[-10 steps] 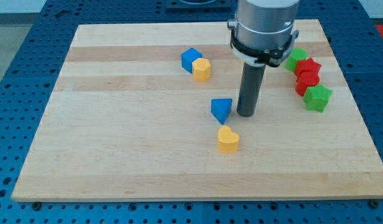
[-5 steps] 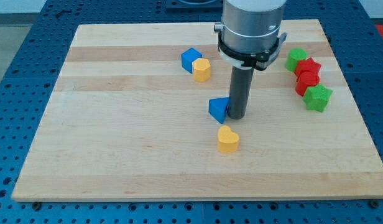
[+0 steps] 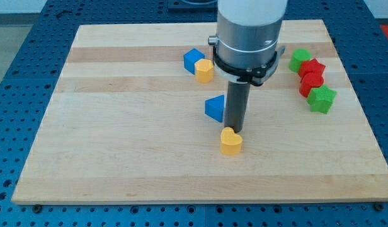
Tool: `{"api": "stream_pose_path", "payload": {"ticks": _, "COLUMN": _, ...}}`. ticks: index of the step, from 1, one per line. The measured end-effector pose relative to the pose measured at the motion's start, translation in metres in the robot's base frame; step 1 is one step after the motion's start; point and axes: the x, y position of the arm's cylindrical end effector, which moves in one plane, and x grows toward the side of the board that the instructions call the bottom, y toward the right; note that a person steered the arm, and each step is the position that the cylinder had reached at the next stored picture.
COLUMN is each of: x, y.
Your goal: Push the blue triangle below the yellow hexagon
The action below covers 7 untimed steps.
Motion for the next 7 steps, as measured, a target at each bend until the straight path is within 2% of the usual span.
{"api": "stream_pose_path", "payload": {"ticks": 1, "x": -0.008, "y": -0.016}}
{"api": "stream_pose_path", "payload": {"ticks": 4, "x": -0.07, "y": -0.047}}
{"api": "stream_pose_path", "payload": {"ticks": 5, "x": -0.074, "y": -0.047}}
{"api": "stream_pose_path", "payload": {"ticks": 7, "x": -0.042, "y": -0.034}}
